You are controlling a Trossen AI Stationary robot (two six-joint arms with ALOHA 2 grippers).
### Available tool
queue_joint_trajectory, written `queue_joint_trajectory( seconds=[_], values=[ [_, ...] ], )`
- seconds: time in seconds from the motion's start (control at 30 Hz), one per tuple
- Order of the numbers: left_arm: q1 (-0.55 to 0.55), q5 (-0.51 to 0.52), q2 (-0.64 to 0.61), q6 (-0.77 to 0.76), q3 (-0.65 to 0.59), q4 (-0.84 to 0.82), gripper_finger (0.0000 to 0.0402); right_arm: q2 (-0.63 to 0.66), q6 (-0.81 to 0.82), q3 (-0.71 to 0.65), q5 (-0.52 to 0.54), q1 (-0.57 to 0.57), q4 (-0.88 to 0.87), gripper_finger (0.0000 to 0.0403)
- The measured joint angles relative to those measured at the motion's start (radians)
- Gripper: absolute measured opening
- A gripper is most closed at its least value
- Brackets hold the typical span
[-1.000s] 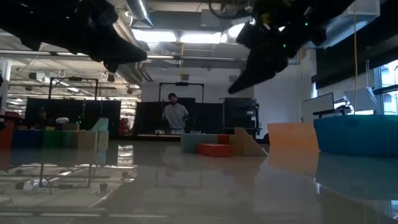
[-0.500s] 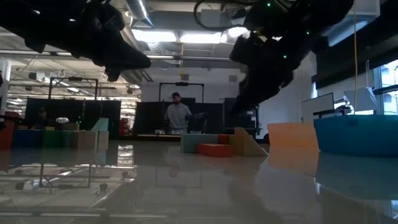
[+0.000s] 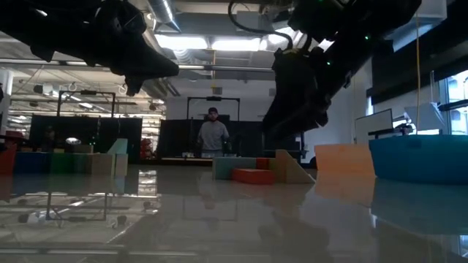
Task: Sort blocks by size
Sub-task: Put the orange cube block into the orange bin
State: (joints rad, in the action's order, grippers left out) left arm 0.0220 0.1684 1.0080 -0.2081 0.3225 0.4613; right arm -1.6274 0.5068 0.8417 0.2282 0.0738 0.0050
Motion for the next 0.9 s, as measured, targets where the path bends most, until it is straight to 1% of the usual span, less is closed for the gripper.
queue_joint_trajectory(
  seconds=[0.1, 0.23, 0.43, 0.53, 0.73, 0.8, 0.9],
  values=[
    [-0.004, 0.001, 0.0, -0.001, 0.0, -0.001, 0.0031, -0.015, 0.012, 0.0, 0.008, 0.0, -0.001, 0.0299],
    [-0.004, 0.002, 0.0, 0.004, -0.001, -0.001, 0.0031, -0.067, 0.012, 0.001, 0.007, -0.002, 0.026, 0.0298],
    [-0.004, 0.004, 0.001, 0.005, -0.001, -0.006, 0.0031, -0.124, 0.018, 0.011, -0.02, -0.002, 0.043, 0.0298],
    [-0.004, 0.005, 0.001, 0.005, -0.001, -0.006, 0.0031, -0.129, 0.024, 0.011, -0.019, -0.004, 0.041, 0.0298],
    [-0.004, 0.019, 0.001, 0.005, -0.001, -0.005, 0.0031, -0.128, 0.021, 0.014, -0.029, -0.046, 0.003, 0.0298],
    [-0.004, 0.019, 0.001, 0.005, -0.001, -0.005, 0.0031, -0.128, 0.007, 0.015, -0.029, -0.064, -0.024, 0.0293],
    [-0.004, 0.019, 0.001, 0.006, -0.001, -0.005, 0.0031, -0.133, -0.031, 0.01, -0.033, -0.085, -0.053, 0.0275]
  ],
)
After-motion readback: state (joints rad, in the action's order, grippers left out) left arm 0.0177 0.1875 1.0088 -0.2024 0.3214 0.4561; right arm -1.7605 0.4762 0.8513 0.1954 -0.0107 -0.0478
